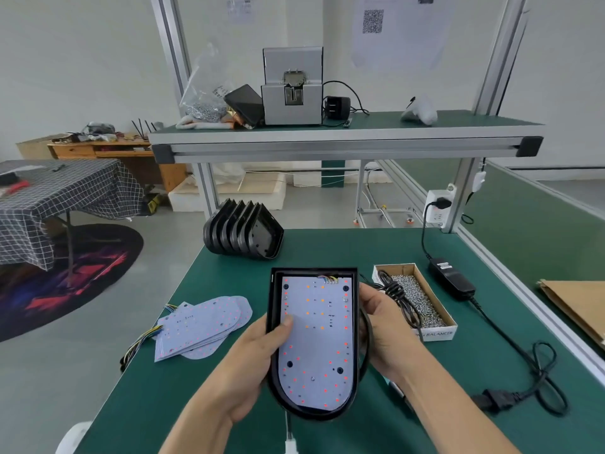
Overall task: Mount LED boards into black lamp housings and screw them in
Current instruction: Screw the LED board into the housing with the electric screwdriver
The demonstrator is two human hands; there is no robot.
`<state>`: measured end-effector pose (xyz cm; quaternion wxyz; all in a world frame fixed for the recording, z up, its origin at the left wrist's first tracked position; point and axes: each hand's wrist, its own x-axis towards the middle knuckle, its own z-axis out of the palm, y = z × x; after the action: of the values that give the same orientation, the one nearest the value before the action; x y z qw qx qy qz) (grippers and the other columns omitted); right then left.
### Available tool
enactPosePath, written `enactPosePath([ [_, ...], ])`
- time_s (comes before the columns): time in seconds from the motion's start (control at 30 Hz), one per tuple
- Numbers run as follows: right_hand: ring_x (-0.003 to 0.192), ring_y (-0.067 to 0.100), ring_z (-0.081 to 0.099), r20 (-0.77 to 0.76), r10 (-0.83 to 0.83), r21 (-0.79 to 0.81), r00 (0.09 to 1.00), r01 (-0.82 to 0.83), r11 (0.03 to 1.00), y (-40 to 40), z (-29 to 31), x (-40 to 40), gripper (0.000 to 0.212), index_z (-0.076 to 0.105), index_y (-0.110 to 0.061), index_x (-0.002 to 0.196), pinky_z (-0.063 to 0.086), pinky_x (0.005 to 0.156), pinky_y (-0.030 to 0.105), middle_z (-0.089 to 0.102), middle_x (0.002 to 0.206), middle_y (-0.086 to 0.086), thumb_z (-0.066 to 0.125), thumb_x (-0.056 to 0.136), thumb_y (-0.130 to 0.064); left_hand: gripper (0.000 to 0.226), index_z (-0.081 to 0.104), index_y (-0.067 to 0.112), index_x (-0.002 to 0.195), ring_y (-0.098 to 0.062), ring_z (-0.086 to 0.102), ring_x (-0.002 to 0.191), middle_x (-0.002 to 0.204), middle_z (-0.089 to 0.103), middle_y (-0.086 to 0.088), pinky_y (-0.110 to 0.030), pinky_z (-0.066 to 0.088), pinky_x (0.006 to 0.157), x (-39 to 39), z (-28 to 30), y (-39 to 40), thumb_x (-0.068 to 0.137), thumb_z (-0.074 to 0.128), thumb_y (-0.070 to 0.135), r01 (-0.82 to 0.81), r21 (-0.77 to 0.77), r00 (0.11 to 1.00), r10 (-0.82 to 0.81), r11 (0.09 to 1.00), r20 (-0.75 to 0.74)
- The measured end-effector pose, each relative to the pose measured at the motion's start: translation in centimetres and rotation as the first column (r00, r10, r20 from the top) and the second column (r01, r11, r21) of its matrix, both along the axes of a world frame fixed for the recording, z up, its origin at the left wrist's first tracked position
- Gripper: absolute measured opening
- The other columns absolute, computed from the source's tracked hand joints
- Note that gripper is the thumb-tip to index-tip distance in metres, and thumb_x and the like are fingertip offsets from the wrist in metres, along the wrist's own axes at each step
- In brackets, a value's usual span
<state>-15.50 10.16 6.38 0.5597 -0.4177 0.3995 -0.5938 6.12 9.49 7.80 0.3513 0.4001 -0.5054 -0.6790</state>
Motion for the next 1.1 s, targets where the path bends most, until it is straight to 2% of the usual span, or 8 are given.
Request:
enactPosePath([
  [0.3, 0.083, 0.031, 0.066, 0.144, 0.137, 0.118, 0.98, -0.155, 0.981, 2.2, 0.1, -1.6, 0.033, 0.072, 0.005, 0.11, 0.054, 0.074, 0.038, 0.07, 0.103, 0.025, 0.066, 0.078, 0.001, 0.028, 0.066, 0.039, 0.103, -0.01, 0.071, 0.096, 0.097, 0.075, 0.017, -0.039, 0.054, 0.094, -0.7, 1.9, 0.9, 0.101, 0.045, 0.057, 0.089, -0.362, 0.896, 0.084, 0.928, 0.436],
  [0.4, 0.112, 0.035, 0.065, 0.272, -0.068, 0.212, 0.96, 0.009, 0.977, 3.8, 0.1, -1.6, 0.039, 0.072, 0.003, 0.12, 0.049, 0.102, 0.049, 0.068, 0.127, 0.022, 0.062, 0.096, -0.027, 0.024, 0.051, 0.042, 0.084, -0.004, 0.052, 0.065, 0.066, 0.057, 0.02, -0.036, 0.04, 0.075, -2.4, 3.3, 1.9, 0.105, 0.042, 0.046, 0.164, -0.497, 0.762, 0.211, 0.852, 0.613],
  [0.5, 0.129, 0.026, 0.065, 0.299, -0.196, 0.166, 0.934, 0.151, 0.974, 6.4, 1.1, -1.8, 0.068, 0.069, -0.014, 0.135, 0.044, 0.114, 0.049, 0.07, 0.136, 0.009, 0.045, 0.099, -0.067, 0.031, 0.043, 0.032, 0.077, -0.007, 0.048, 0.077, 0.072, 0.054, 0.009, -0.036, 0.029, 0.08, -4.8, 4.9, 2.9, 0.106, 0.039, 0.042, 0.236, -0.548, 0.683, 0.264, 0.803, 0.681],
  [0.6, 0.121, 0.032, 0.069, 0.073, -0.381, 0.057, 0.922, 0.378, 0.924, 8.8, 2.2, -3.0, 0.06, 0.071, -0.012, 0.123, 0.051, 0.108, 0.057, 0.074, 0.126, 0.012, 0.072, 0.089, -0.061, 0.027, 0.039, 0.03, 0.087, 0.002, 0.038, 0.096, 0.088, 0.046, 0.004, -0.032, 0.021, 0.086, -7.8, 6.3, 4.0, 0.105, 0.029, 0.047, 0.339, -0.586, 0.612, 0.3, 0.736, 0.732],
  [0.73, 0.113, 0.036, 0.072, 0.092, -0.651, 0.056, 0.753, 0.649, 0.758, 12.1, 4.7, -6.5, 0.042, 0.076, -0.01, 0.11, 0.052, 0.104, 0.061, 0.078, 0.115, 0.011, 0.073, 0.088, -0.045, 0.01, 0.039, 0.051, 0.101, 0.012, 0.041, 0.107, 0.098, 0.061, 0.012, -0.032, 0.034, 0.089, -12.8, 8.2, 6.3, 0.096, 0.04, 0.06, 0.455, -0.569, 0.737, 0.07, 0.684, 0.673],
  [0.83, 0.111, 0.034, 0.073, 0.087, -0.768, 0.037, 0.635, 0.768, 0.639, 15.9, 6.6, -10.4, 0.041, 0.074, -0.008, 0.111, 0.057, 0.099, 0.058, 0.079, 0.113, 0.009, 0.072, 0.092, -0.044, 0.051, 0.046, 0.06, 0.117, 0.002, 0.066, 0.098, 0.106, 0.07, 0.029, -0.031, 0.05, 0.084, -16.3, 9.7, 6.9, 0.074, 0.049, 0.088, 0.459, -0.547, 0.84, -0.141, 0.7, 0.524],
  [0.97, 0.109, 0.027, 0.075, 0.118, -0.883, 0.063, 0.454, 0.884, 0.463, 22.2, 7.9, -16.2, 0.052, 0.066, -0.009, 0.13, 0.059, 0.097, 0.053, 0.077, 0.12, 0.005, 0.072, 0.093, -0.046, 0.075, 0.074, 0.041, 0.1, -0.017, 0.073, 0.102, 0.103, 0.079, 0.003, -0.043, 0.053, 0.097, -23.1, 9.9, 7.4, 0.086, 0.018, 0.089, 0.603, -0.307, 0.749, -0.391, 0.736, 0.535],
  [1.1, 0.108, 0.029, 0.075, 0.158, -0.936, 0.091, 0.314, 0.939, 0.33, 28.5, 7.1, -21.8, 0.041, 0.07, -0.014, 0.127, 0.062, 0.086, 0.049, 0.078, 0.119, 0.004, 0.066, 0.098, -0.043, 0.037, 0.074, 0.026, 0.108, -0.014, 0.073, 0.09, 0.094, 0.078, 0.004, -0.028, 0.057, 0.081, -28.1, 7.3, 9.9, 0.095, 0.055, 0.055, 0.801, -0.337, 0.594, -0.584, 0.495, 0.554],
])
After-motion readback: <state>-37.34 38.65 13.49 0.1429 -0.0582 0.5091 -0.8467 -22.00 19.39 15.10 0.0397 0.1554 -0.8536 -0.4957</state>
